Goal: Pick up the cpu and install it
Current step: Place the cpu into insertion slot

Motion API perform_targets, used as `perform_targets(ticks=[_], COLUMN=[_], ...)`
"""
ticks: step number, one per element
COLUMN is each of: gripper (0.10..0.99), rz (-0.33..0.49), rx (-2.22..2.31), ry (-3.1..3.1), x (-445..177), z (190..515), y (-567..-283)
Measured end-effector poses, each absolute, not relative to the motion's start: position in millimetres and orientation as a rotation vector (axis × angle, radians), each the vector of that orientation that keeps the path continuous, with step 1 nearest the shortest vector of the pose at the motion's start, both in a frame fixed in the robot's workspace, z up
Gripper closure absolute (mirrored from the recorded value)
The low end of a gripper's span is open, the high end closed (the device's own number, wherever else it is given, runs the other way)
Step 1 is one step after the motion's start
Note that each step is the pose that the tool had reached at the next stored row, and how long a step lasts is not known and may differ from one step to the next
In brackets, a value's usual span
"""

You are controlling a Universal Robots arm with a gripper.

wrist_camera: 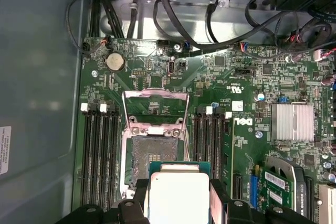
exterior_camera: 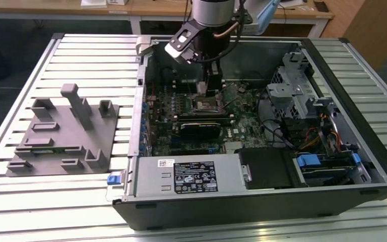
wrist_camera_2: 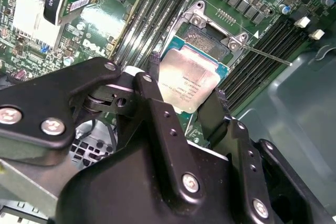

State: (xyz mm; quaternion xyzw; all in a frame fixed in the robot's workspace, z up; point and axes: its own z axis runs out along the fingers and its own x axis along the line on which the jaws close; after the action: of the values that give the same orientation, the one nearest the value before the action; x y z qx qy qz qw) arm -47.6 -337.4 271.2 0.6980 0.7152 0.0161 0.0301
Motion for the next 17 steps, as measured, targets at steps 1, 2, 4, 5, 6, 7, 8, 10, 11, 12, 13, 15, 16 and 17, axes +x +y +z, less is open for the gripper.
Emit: perform_targets(ticks=[1,2,4,5,6,7,8,10,11,12,13,15,16,17], gripper=[0.541,0.541,0.541,0.541,0.541,0.541,0.541,0.541,0.541,0.541,0.541,0.541,0.541,0.541], rz=[0.050,0.050,0.049,0.049,0.049,0.049,0.049,0.049,0.049,0.049,0.049,0.049,0.049,0.049], rx=[2.152,2.152,2.152,2.152,2.152,2.152,2.154,2.157,2.157,2.157,2.157,2.157,2.157,2.157], ry=[2.205,2.205,2.205,2.205,2.205,2.205,2.204,2.201,2.201,2.201,2.201,2.201,2.201,2.201], x=[-48,-48,-48,-47,-47,-47,-47,-46,-46,-46,-46,-45,-45,-44], z=[270,269,267,265,263,262,260,256,254,252,251,247,245,243], y=[-337,-337,-336,-335,-333,-332,-331,-328,-327,-325,-325,-323,-323,-323])
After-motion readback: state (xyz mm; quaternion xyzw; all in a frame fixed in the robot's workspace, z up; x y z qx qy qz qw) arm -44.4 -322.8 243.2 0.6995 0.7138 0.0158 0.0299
